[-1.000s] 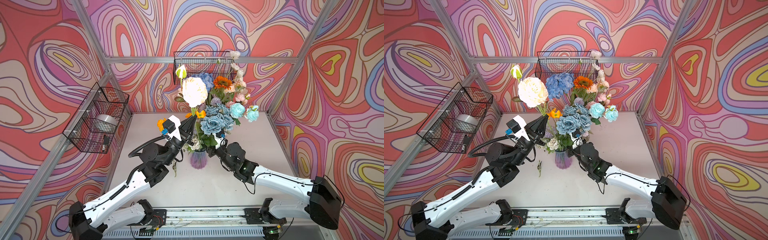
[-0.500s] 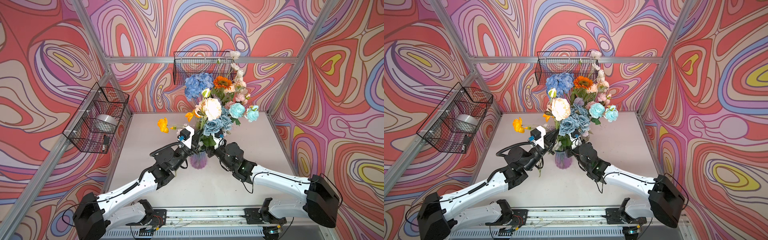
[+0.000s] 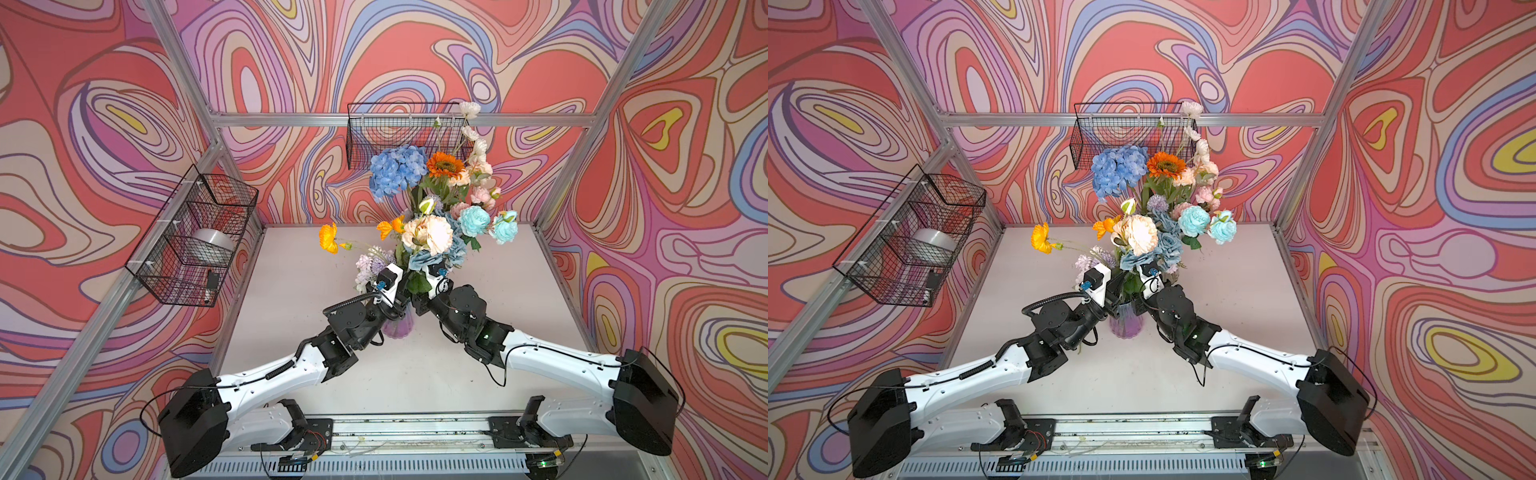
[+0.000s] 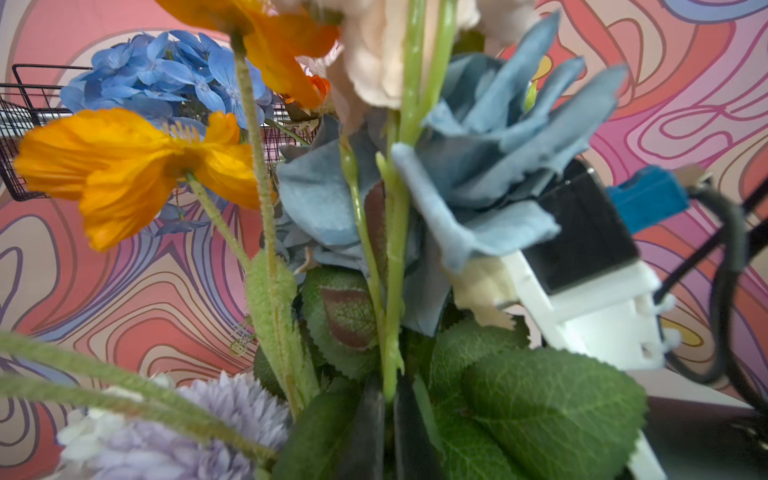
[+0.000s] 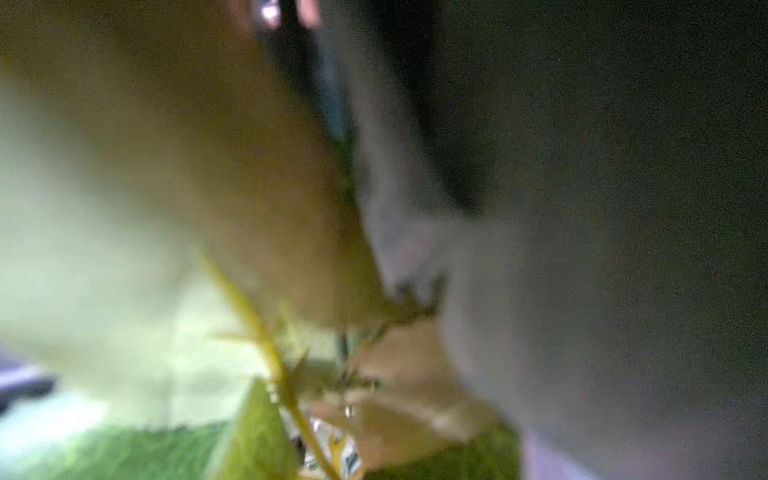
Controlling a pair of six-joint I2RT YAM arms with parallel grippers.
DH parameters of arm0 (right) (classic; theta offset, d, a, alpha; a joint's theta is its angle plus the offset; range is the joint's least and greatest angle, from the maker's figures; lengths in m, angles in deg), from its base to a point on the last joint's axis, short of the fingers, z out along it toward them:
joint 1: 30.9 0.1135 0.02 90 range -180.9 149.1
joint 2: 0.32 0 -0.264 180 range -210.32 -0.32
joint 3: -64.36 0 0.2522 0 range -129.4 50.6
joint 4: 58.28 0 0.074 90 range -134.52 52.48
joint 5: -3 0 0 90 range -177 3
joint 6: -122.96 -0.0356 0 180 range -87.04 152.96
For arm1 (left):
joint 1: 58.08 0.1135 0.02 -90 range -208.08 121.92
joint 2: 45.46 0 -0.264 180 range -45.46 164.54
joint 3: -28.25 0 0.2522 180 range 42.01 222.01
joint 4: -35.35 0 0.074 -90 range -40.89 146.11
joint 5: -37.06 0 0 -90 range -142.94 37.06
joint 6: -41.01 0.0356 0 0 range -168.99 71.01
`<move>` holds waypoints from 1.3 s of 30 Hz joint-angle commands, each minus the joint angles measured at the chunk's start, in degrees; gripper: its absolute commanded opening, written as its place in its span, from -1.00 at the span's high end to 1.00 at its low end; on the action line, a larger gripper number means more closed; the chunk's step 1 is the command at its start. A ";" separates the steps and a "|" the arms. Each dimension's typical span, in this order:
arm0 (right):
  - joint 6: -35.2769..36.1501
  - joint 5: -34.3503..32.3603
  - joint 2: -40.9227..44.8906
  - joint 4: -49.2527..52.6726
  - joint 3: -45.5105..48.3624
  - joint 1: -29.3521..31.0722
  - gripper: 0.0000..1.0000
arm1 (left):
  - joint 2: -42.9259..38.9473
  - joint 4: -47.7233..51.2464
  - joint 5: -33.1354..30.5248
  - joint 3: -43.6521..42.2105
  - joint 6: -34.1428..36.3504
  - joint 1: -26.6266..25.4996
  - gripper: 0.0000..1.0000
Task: Arrange the flowers into the vase
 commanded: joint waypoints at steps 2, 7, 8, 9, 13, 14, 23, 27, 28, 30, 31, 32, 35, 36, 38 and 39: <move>0.13 0.13 1.20 1.99 -0.48 0.30 -0.02 | 0.12 1.45 -1.92 -1.58 -1.50 -1.31 1.00; 0.44 1.29 3.13 7.97 -0.42 0.29 -0.48 | -1.04 4.24 -4.03 -1.63 -4.08 -1.69 1.00; 0.42 1.34 3.55 9.02 -0.25 0.29 -0.55 | -1.30 4.61 -4.32 -1.63 -4.36 -1.78 1.00; 0.15 1.48 4.00 10.30 -0.04 0.25 -0.64 | -1.80 5.24 -4.53 -1.46 -4.65 -1.86 0.93; -0.65 3.62 6.24 13.93 0.72 0.25 -0.82 | -4.09 7.80 -4.39 -0.37 -6.10 -1.99 0.41; -0.79 4.12 6.80 14.71 0.83 0.29 -0.85 | -4.78 8.45 -4.34 -0.07 -6.48 -2.00 0.34; -2.43 9.67 13.22 26.56 0.87 0.30 -0.89 | -10.31 14.38 -1.96 3.28 -9.90 -1.98 -0.15; -2.62 11.79 14.74 29.67 2.49 0.30 -0.89 | -10.86 19.20 -1.92 4.00 -10.31 -2.04 -0.28; -2.86 12.36 14.92 30.12 2.86 0.30 -0.89 | -10.94 21.27 -1.93 4.42 -10.74 -2.04 -0.30; -3.62 13.73 15.44 30.46 3.76 0.30 -0.90 | -11.38 26.21 -1.12 4.76 -11.93 -1.99 -0.36; -3.77 14.48 15.71 30.41 4.34 0.30 -0.90 | -11.84 28.38 -0.72 4.68 -12.54 -1.97 -0.40; -3.97 15.46 15.92 30.59 4.88 0.28 -0.90 | -12.53 30.85 -0.59 4.61 -13.33 -1.99 -0.44; -4.16 17.70 16.21 30.32 6.01 0.25 -0.91 | -15.14 37.05 0.73 3.85 -15.21 -2.01 -0.62; -4.01 17.80 15.91 29.10 6.59 0.30 -0.90 | -16.03 38.78 1.12 3.50 -15.83 -2.02 -0.67; -3.52 18.10 15.01 23.92 8.47 0.30 -0.92 | -17.46 41.61 1.27 2.88 -16.64 -2.02 -0.76; -3.46 17.90 14.23 20.12 10.04 0.24 -0.92 | -18.15 43.26 0.68 2.63 -17.26 -1.97 -0.80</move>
